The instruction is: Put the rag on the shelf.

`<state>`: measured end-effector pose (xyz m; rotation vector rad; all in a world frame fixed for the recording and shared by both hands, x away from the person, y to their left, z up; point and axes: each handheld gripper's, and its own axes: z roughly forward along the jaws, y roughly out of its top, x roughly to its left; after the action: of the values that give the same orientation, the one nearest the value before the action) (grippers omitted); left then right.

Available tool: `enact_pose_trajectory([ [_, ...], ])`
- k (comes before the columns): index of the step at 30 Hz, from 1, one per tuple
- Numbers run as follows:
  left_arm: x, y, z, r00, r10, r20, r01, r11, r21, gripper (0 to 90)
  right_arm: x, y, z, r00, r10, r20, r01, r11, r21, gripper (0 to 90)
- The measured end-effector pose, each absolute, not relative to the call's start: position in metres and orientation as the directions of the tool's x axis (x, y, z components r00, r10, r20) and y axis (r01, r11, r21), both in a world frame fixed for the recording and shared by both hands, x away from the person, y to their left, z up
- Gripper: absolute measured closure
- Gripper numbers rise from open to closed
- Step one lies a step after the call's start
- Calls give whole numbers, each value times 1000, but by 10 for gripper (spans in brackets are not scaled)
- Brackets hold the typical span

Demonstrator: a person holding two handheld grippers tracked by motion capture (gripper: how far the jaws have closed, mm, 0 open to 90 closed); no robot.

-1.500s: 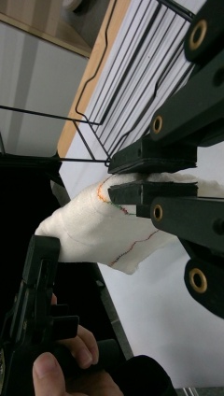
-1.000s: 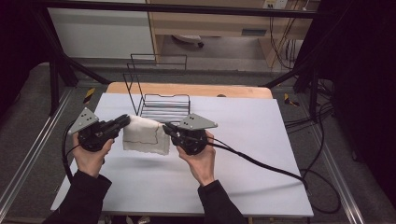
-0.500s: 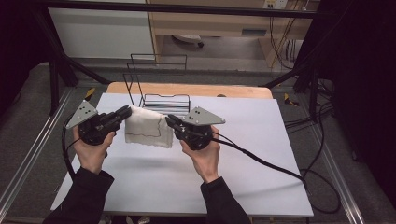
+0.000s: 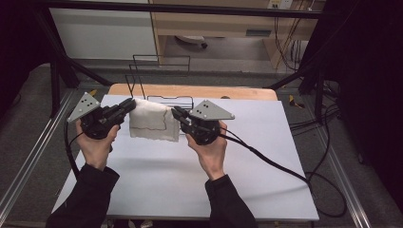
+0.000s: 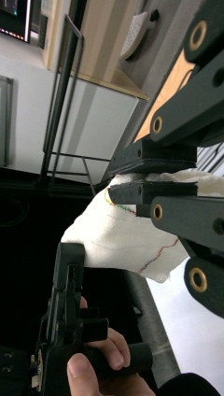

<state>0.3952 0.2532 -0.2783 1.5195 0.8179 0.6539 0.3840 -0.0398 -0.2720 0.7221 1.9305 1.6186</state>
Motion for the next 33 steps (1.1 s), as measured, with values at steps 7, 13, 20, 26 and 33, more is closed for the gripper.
enact_pose_trajectory([
  [7,400,251,-267,587,808,-45,101,-18,995,841,389,-41,-263,-715,697,-56,56,137,989,846],
  [13,404,249,-259,589,806,-56,94,0,996,841,394,-42,-254,-702,709,-69,37,134,990,846],
  [20,410,247,-251,586,809,-56,77,13,997,841,400,-42,-242,-692,717,-83,17,131,991,846],
  [26,414,245,-244,582,811,-57,61,26,998,842,404,-43,-234,-684,724,-91,-2,122,992,847],
  [33,419,244,-236,581,812,-55,44,36,998,841,409,-44,-226,-676,731,-92,-20,107,994,847],
])
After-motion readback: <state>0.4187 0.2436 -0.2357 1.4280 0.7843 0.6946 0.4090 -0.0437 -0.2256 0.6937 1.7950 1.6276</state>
